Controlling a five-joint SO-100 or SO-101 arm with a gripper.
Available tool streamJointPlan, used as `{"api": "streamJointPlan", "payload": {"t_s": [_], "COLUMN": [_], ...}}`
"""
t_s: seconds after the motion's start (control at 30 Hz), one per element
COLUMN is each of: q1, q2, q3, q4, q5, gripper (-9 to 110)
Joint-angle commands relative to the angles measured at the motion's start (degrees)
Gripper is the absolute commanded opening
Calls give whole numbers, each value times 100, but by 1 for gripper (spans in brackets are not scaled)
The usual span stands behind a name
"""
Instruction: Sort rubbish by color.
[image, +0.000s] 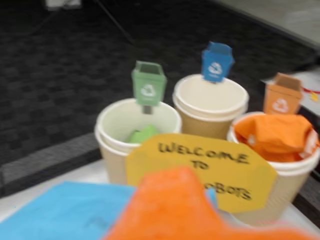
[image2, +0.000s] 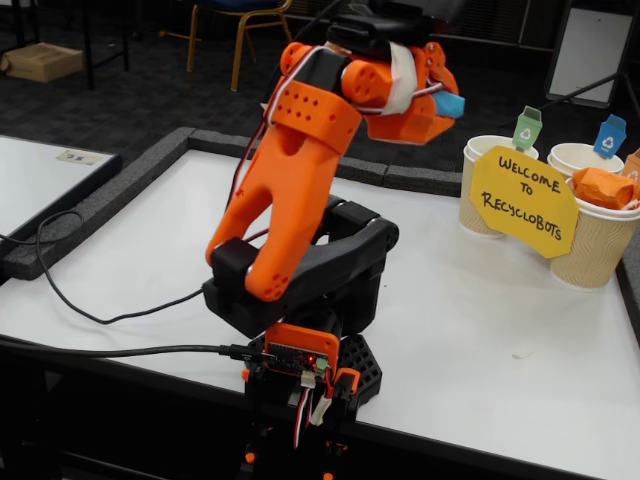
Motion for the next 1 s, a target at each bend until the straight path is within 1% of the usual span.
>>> {"api": "streamJointPlan", "payload": {"t_s": [0.0, 0.1, 0.17, 0.27, 0.37, 0.5, 0.77, 0.97], "q1": [211, 35, -114, -255, -281, -272, 360, 686], "q2": [9, -26, -360, -1318, -2549, -3762, -5889, -7374], "q3": [-123, -114, -167, -492, -1151, -1916, -3278, -4649], "q4": [-193, -475, -747, -1055, -1239, -1688, -2487, -2452], "q5": [-114, -114, -114, -114, -70, -114, -114, -114], "gripper": [0, 0, 0, 0, 0, 0, 0, 0]}}
